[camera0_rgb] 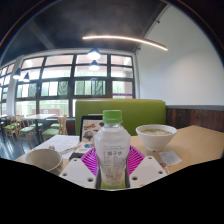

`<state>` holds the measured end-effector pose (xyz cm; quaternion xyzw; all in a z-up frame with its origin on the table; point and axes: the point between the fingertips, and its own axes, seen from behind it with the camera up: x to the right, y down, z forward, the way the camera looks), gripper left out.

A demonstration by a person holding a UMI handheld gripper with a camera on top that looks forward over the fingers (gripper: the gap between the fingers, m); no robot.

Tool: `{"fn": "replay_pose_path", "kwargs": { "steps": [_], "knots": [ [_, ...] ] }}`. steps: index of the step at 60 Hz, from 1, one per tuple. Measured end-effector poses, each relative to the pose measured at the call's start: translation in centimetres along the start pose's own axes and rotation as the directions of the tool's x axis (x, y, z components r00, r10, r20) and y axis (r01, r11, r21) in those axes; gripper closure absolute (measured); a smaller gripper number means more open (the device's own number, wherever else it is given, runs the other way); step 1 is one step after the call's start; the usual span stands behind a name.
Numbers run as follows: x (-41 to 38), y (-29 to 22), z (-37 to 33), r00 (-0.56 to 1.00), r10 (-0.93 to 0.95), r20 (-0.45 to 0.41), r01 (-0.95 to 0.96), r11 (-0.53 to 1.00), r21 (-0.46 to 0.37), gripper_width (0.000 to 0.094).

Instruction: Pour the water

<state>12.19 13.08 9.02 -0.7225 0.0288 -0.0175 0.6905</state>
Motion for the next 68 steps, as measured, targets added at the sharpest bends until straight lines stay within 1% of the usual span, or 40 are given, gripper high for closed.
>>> {"fn": "replay_pose_path", "kwargs": {
  "steps": [5,7,9,12,14,17,19,22,23,24,28,37,40,47,50,57,61,68],
  "knots": [
    [0.0,0.2,0.0,1.000,0.007,0.002,-0.007,1.000,-0.006,0.0605],
    [0.0,0.2,0.1,1.000,0.003,0.003,-0.003,1.000,-0.006,0.0580],
    [0.1,-0.2,-0.2,1.000,0.002,0.003,-0.002,1.000,-0.007,0.0580],
    [0.2,-0.3,-0.2,1.000,0.007,0.000,-0.007,1.000,-0.002,0.0538],
    [0.1,-0.3,0.0,1.000,0.009,-0.001,-0.009,1.000,-0.001,0.0485],
    [0.0,-0.3,-0.3,1.000,0.023,0.003,-0.023,1.000,-0.008,0.0427],
    [-0.2,0.2,-0.7,0.999,0.040,0.011,-0.039,0.999,-0.033,0.0376],
    [-0.7,0.6,-1.4,0.998,0.062,0.028,-0.060,0.995,-0.080,0.0209],
    [-0.8,0.6,-1.7,0.997,0.068,0.034,-0.065,0.994,-0.089,0.0132],
    [-0.9,0.4,-2.1,0.997,0.074,0.037,-0.070,0.993,-0.092,0.0084],
    [-0.4,-0.8,-4.0,0.996,0.085,0.029,-0.082,0.993,-0.080,0.0124],
    [0.5,-2.3,-10.0,0.999,0.041,-0.033,-0.044,0.994,-0.101,0.0108],
    [0.0,-3.1,-12.8,0.999,0.021,-0.038,-0.025,0.995,-0.097,0.0111],
    [-1.8,-4.2,-19.8,1.000,0.007,-0.025,-0.010,0.996,-0.090,0.0112],
    [-2.6,-4.0,-22.9,1.000,0.008,-0.022,-0.011,0.995,-0.101,0.0111],
    [-4.4,-2.9,-29.1,0.999,0.030,0.018,-0.028,0.991,-0.131,0.0114],
    [-5.3,-2.7,-31.8,0.998,0.042,0.037,-0.037,0.991,-0.128,0.0116],
    [-5.8,-2.4,-34.0,0.998,0.044,0.054,-0.037,0.992,-0.124,0.0110]
  ]
}}
